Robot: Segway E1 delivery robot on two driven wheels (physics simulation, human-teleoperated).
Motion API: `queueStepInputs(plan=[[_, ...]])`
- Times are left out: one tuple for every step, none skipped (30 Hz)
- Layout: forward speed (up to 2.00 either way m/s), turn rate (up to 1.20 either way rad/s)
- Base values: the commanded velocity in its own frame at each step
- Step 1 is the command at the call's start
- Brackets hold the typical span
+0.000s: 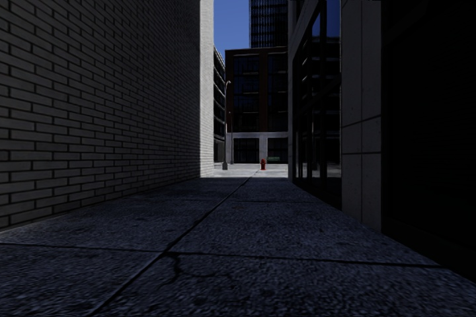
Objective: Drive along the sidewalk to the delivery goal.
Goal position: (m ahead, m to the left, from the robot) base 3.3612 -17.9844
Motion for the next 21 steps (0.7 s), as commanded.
queueStepInputs(plan=[[2.00,0.00],[2.00,0.00],[2.00,0.00],[2.00,0.00],[2.00,0.00],[2.00,0.00],[2.00,0.00],[2.00,0.00],[2.00,0.00],[2.00,0.00],[2.00,0.00],[2.00,0.00],[2.00,0.00],[2.00,0.00],[2.00,0.00],[2.00,0.00],[2.00,0.00],[2.00,0.00],[2.00,0.00],[2.00,0.00],[2.00,0.00]])
